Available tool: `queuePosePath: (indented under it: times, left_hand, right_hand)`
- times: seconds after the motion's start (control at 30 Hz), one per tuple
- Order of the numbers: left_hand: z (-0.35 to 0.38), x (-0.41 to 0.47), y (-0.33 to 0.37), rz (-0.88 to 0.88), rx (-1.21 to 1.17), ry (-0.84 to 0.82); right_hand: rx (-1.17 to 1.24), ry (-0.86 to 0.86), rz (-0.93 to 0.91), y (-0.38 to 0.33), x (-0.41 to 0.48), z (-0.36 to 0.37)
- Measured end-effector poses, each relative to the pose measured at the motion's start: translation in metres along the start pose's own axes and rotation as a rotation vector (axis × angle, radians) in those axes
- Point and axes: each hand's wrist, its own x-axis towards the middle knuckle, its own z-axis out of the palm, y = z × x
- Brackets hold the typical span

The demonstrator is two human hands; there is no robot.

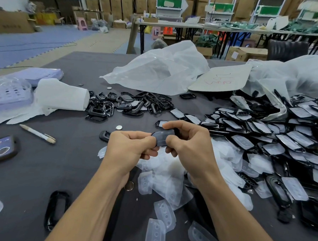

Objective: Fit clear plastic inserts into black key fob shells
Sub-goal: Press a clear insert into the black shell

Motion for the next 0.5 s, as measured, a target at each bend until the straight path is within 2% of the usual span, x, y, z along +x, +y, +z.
queuePosePath:
  times: [0.2, 0.5]
  left_hand:
    - [-0.0024, 0.0014, 0.0, -0.012, 0.001, -0.006]
    - [-0.0065, 0.0002, 0.002, -0.02, 0.01, -0.143]
  right_hand:
    - [0.003, -0.023, 0.016, -0.0008, 0.0004, 0.0003]
    - [0.053, 0.013, 0.035, -0.0008, 0.0014, -0.0038]
